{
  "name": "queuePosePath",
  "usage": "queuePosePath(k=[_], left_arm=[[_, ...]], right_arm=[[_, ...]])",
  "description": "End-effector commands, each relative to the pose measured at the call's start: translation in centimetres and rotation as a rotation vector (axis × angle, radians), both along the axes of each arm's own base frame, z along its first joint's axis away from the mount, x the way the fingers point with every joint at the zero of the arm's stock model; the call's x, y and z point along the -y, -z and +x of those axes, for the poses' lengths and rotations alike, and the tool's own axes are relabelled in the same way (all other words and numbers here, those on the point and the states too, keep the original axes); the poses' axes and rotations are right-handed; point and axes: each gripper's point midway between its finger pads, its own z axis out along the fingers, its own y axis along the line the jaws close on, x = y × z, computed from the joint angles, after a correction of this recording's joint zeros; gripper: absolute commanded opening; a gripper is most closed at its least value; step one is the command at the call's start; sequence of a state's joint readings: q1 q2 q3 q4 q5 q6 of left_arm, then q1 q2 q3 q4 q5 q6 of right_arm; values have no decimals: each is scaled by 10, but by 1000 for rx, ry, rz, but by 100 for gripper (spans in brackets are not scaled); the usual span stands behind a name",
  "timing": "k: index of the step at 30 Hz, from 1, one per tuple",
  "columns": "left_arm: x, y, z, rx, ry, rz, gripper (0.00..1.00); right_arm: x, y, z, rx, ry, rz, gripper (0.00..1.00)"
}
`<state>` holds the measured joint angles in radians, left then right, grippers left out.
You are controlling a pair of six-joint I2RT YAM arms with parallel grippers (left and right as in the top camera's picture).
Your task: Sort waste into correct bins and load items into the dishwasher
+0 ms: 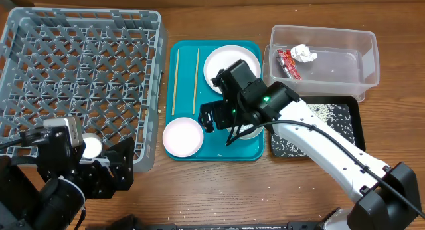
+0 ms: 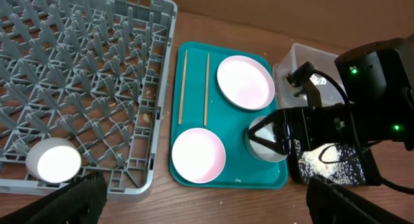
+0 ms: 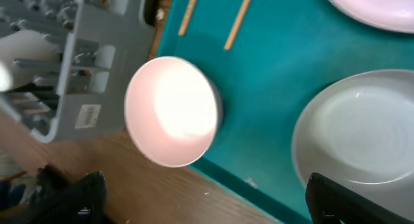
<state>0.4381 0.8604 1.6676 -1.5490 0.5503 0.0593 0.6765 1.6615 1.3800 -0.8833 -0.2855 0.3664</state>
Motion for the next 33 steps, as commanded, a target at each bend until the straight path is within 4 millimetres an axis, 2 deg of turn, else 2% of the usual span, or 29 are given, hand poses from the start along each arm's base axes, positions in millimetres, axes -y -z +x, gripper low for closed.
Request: queuePosePath(k=[1, 3, 6, 7, 10, 12, 13, 15, 16, 19, 22, 25, 27, 30, 33], left_arm=[[2, 0, 1, 4, 21, 1, 100], [2, 0, 1, 4, 21, 1, 100], [2, 0, 1, 4, 21, 1, 100], [2, 0, 1, 4, 21, 1, 100], [2, 0, 1, 4, 21, 1, 100], [2, 0, 1, 4, 21, 1, 100], [2, 0, 1, 4, 21, 1, 100], [2, 0, 1, 4, 21, 1, 100], [2, 0, 1, 4, 21, 1, 100], [2, 0, 1, 4, 21, 1, 100], [2, 0, 1, 4, 21, 1, 100], [2, 0, 1, 4, 21, 1, 100], [2, 0, 1, 4, 21, 1, 100], [2, 0, 1, 4, 21, 1, 100], [2, 0, 1, 4, 21, 1, 100]], right_arm=[[-29, -23, -31, -134, -117, 193, 100], [-27, -24, -32, -116, -153, 191, 100], [-9, -51, -6, 54, -199, 228, 100], [19, -90, 8, 202, -186, 261, 100], [77, -168, 3, 541, -189, 251, 100], [111, -199, -2, 690, -101, 180, 100], [136, -214, -6, 773, -16, 109, 100], [163, -226, -10, 859, 84, 30, 100], [186, -231, -16, 932, 170, -23, 100], [214, -223, -26, 1024, 273, -48, 100], [230, -197, -37, 1091, 337, -41, 100], [241, -165, -46, 1158, 386, -35, 100], [249, -136, -50, 1163, 470, 14, 100], [260, -96, -50, 1155, 588, 89, 100], [265, -66, -49, 1167, 625, 109, 100]])
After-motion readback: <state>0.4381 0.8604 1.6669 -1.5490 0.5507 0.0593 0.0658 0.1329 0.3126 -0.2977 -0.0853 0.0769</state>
